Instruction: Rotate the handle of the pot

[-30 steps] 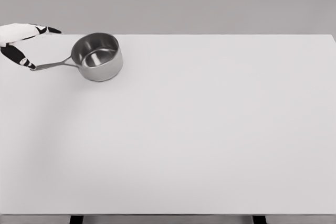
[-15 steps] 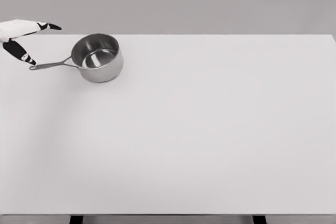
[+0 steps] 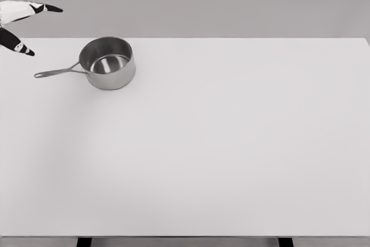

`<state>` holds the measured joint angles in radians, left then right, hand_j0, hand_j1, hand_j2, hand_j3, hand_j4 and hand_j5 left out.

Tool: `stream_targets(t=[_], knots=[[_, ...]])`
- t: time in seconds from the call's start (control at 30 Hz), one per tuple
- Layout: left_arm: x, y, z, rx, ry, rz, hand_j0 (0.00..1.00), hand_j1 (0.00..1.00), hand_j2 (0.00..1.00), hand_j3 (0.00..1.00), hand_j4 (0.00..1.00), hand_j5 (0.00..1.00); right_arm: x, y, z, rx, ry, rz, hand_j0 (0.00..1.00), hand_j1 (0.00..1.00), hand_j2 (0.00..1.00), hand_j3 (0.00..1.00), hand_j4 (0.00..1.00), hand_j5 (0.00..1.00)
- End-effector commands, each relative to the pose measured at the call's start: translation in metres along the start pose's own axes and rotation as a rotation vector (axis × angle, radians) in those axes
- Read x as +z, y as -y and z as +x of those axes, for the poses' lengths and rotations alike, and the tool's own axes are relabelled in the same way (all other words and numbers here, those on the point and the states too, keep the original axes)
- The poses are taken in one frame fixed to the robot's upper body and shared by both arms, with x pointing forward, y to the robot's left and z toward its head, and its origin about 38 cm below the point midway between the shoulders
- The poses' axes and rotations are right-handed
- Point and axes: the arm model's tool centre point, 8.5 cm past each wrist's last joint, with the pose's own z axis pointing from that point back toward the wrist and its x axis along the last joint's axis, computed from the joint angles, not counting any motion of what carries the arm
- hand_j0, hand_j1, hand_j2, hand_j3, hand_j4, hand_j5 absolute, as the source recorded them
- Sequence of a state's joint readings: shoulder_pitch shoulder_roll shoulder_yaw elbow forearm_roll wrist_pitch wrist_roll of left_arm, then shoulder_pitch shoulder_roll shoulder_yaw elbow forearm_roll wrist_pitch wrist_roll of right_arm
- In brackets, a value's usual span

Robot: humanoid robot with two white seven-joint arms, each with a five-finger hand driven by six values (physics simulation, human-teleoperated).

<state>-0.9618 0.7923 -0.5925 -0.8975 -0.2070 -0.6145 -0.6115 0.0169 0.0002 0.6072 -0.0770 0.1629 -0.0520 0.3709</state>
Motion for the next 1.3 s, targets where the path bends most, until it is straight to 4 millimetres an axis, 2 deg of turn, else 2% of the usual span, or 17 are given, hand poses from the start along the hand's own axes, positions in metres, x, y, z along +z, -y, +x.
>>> stream_targets(t=[0.0, 0.13, 0.37, 0.6, 0.83, 1.03, 1.27], knots=[[0.002, -0.018, 0.043, -0.054, 0.149, 0.02, 1.0, 1.0, 1.0, 1.0, 1.0, 1.0, 0.0, -0.001, -0.001, -0.001, -0.001, 0.001, 1.0, 1.0, 1.0, 1.0, 1.0, 1.0], [-0.018, -0.005, 0.061, -0.052, 0.209, -0.012, 1.0, 1.0, 1.0, 1.0, 1.0, 1.0, 0.0, -0.001, -0.001, -0.001, -0.001, 0.001, 1.0, 1.0, 1.0, 1.0, 1.0, 1.0], [-0.016, 0.033, 0.048, -0.003, 0.18, -0.077, 1.0, 1.0, 1.0, 1.0, 1.0, 1.0, 0.0, 0.0, 0.0, 0.0, 0.0, 0.002, 1.0, 1.0, 1.0, 1.0, 1.0, 1.0], [-0.019, 0.055, 0.04, -0.001, 0.148, -0.129, 1.0, 1.0, 1.0, 1.0, 1.0, 1.0, 0.0, 0.0, 0.0, 0.0, 0.001, 0.0, 1.0, 1.0, 1.0, 1.0, 1.0, 1.0], [-0.029, 0.07, 0.027, -0.024, 0.081, -0.18, 1.0, 1.0, 1.0, 1.0, 1.0, 1.0, 0.0, -0.001, -0.001, -0.001, -0.001, 0.001, 1.0, 1.0, 1.0, 1.0, 1.0, 1.0], [-0.031, 0.075, 0.017, -0.042, 0.032, -0.207, 1.0, 1.0, 1.0, 1.0, 1.0, 1.0, 0.0, -0.001, -0.001, -0.001, -0.001, 0.001, 1.0, 1.0, 1.0, 1.0, 1.0, 1.0], [-0.033, 0.073, 0.012, -0.103, -0.01, -0.225, 1.0, 1.0, 1.0, 1.0, 1.0, 1.0, 0.0, -0.001, 0.0, 0.0, 0.0, 0.001, 1.0, 1.0, 1.0, 1.0, 1.0, 1.0]])
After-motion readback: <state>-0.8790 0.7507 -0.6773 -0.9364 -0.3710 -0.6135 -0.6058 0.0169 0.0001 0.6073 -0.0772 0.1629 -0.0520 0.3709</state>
